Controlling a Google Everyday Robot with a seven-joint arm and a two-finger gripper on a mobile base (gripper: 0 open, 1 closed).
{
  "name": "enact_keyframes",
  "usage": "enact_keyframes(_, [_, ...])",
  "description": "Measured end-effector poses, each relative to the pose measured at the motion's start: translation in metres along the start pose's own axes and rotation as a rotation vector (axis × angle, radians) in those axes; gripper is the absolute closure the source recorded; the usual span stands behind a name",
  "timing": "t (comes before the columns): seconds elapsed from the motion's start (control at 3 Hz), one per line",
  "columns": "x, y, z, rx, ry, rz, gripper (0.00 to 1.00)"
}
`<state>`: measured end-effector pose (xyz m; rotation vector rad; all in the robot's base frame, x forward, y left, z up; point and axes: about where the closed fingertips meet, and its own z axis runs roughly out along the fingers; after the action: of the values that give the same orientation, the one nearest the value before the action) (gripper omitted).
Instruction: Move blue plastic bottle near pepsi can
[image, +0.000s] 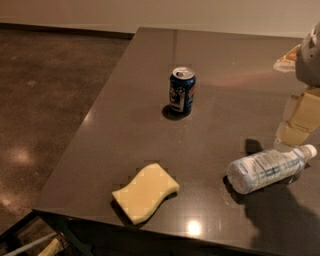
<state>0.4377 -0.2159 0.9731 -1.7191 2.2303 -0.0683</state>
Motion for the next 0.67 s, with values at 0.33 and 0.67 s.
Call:
enact_keyframes(0.33, [0.001, 0.013, 0.011, -0.072, 0.053, -0.003, 0.00])
enact_keyframes(0.67, [0.004, 0.040, 0.019, -0.147, 0.084, -0.055, 0.00])
